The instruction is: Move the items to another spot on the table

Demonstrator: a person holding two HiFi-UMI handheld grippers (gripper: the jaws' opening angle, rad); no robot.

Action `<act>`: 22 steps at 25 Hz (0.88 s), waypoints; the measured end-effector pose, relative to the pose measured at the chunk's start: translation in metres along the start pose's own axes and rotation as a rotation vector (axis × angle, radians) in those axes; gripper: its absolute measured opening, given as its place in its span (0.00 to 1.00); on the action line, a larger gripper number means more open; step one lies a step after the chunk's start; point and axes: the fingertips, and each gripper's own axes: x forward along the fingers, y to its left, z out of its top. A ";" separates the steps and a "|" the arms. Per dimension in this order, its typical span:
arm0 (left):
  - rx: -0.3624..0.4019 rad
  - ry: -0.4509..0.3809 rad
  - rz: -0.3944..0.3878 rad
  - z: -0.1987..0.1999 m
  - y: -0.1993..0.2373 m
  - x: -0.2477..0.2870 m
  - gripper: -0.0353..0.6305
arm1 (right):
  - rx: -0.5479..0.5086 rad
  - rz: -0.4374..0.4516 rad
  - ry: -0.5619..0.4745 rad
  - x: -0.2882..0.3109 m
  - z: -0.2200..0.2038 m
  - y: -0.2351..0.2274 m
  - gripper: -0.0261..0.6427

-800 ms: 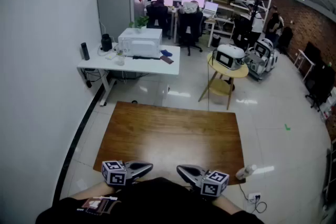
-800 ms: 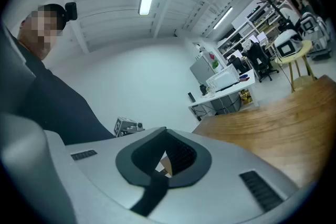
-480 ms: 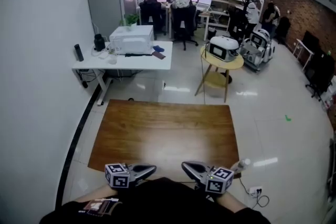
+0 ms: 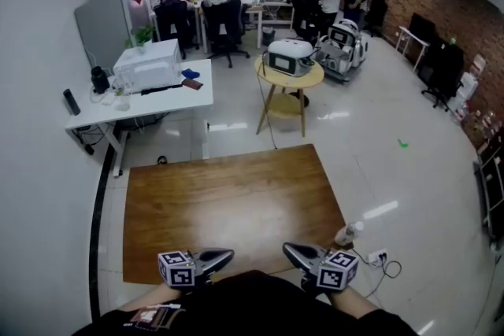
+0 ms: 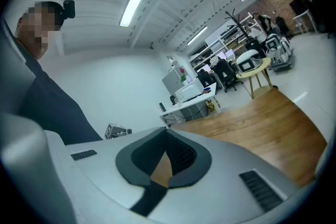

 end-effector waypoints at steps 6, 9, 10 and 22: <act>0.012 0.106 -0.082 -0.003 0.010 0.048 0.04 | -0.005 -0.166 -0.109 -0.059 0.023 -0.027 0.03; 0.067 0.140 -0.072 0.000 0.007 0.080 0.04 | -0.012 -0.218 -0.167 -0.105 0.036 -0.048 0.03; 0.087 0.154 -0.064 0.000 0.005 0.092 0.04 | -0.021 -0.233 -0.181 -0.121 0.039 -0.056 0.03; 0.301 0.273 0.162 -0.089 -0.041 0.323 0.24 | -0.066 -0.204 -0.162 -0.327 0.054 -0.142 0.03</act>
